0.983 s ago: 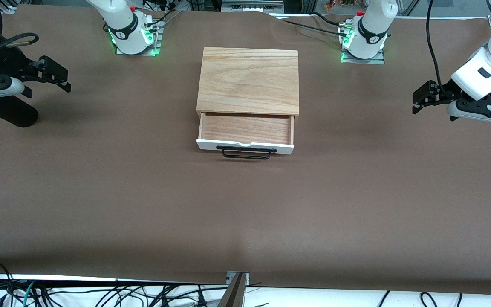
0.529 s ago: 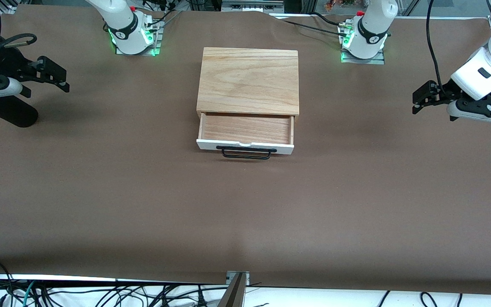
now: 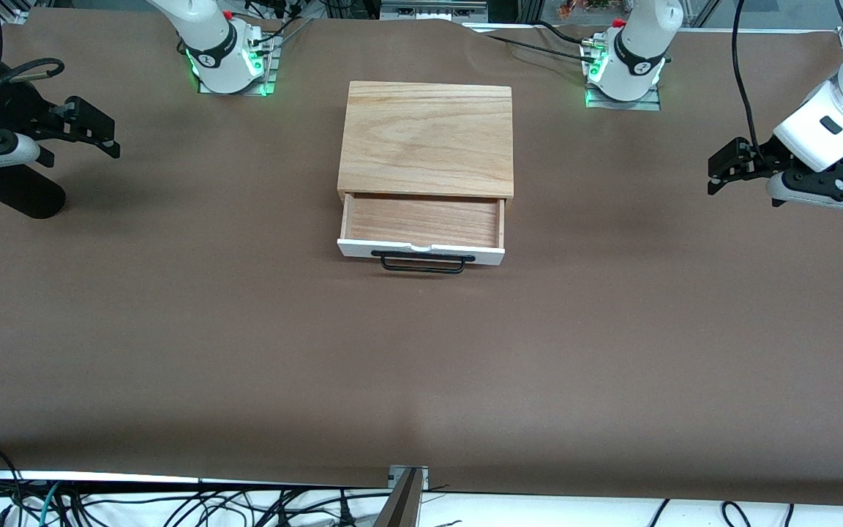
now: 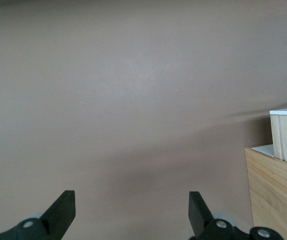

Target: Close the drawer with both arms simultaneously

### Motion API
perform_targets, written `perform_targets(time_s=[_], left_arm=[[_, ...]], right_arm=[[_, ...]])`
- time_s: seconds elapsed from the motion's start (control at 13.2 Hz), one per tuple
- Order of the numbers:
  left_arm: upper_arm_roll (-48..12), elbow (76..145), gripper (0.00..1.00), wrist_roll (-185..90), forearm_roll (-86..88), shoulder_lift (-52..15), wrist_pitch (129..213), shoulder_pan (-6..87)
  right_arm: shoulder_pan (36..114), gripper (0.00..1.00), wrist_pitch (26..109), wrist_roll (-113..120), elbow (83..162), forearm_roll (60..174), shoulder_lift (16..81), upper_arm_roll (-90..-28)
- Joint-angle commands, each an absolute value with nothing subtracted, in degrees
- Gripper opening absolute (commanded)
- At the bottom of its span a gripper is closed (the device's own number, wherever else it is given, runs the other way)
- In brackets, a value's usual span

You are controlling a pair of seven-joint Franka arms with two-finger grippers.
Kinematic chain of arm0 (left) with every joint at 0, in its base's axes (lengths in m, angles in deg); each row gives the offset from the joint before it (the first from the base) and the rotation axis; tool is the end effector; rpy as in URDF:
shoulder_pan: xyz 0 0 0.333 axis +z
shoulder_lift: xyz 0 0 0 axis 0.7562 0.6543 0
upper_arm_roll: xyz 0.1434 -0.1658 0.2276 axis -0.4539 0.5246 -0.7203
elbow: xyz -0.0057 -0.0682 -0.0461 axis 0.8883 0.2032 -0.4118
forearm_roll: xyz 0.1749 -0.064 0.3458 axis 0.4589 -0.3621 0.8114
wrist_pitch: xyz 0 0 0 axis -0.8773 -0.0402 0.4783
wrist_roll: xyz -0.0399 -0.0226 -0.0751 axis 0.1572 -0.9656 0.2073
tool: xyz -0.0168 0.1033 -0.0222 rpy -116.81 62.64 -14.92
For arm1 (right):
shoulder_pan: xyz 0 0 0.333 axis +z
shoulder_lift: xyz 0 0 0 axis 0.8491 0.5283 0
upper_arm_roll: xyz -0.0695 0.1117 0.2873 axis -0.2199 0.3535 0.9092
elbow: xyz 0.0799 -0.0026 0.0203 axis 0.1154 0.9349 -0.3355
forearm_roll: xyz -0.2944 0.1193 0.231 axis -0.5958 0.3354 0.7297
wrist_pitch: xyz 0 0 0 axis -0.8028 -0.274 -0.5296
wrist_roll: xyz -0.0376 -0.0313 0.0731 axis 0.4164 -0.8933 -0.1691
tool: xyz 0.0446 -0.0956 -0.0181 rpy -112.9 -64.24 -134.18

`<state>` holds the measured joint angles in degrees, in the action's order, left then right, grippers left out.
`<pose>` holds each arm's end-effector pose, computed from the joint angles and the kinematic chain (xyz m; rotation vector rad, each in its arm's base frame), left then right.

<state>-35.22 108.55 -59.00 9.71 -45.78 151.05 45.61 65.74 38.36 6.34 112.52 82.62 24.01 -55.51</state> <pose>0.5511 -0.0463 0.5883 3.1240 -0.2627 0.0329 0.5414 0.0601 0.6373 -3.0909 -0.2202 0.0469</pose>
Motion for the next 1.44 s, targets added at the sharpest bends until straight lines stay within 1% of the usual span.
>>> perform_targets(time_s=[0.0,1.36], left_arm=[[-34.48,109.22,1.00,-58.28,10.65,-47.00,150.27,46.06],[-34.22,108.95,1.00,-58.89,9.77,-46.47,149.57,45.88]], right_arm=[[65.76,1.00,37.85,7.04,112.92,83.22,23.55,-55.38],[65.85,1.00,37.94,7.04,113.10,83.22,23.72,-55.38]])
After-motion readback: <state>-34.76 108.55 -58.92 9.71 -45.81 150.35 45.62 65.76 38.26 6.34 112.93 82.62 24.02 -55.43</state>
